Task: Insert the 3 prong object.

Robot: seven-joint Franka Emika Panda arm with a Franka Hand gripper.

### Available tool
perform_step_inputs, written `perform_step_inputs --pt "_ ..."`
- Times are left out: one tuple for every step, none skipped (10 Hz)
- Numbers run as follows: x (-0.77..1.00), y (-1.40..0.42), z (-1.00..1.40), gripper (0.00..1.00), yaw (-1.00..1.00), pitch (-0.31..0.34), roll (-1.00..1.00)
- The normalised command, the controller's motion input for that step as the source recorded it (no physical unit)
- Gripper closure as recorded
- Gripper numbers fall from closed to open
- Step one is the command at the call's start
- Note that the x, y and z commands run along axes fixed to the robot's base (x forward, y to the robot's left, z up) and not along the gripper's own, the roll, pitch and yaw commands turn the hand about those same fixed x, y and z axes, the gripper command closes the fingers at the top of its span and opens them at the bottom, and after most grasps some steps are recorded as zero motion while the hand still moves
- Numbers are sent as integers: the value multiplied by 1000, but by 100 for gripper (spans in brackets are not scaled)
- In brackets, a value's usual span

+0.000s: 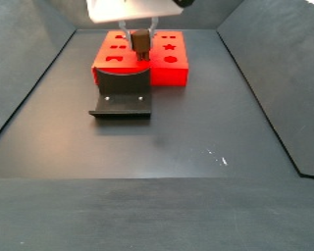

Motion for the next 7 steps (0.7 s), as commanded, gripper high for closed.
perform_step_inputs --pt "0 34 -883 100 0 127 -59" --pt "0 0 -689 100 0 139 -16" --pt "0 0 -351 100 0 144 0" --pt "0 0 -300 100 0 146 -16" --pt "0 0 -449 100 0 149 -13" --pt "34 0 -194 100 0 149 0" --pt "0 0 0 100 0 0 0"
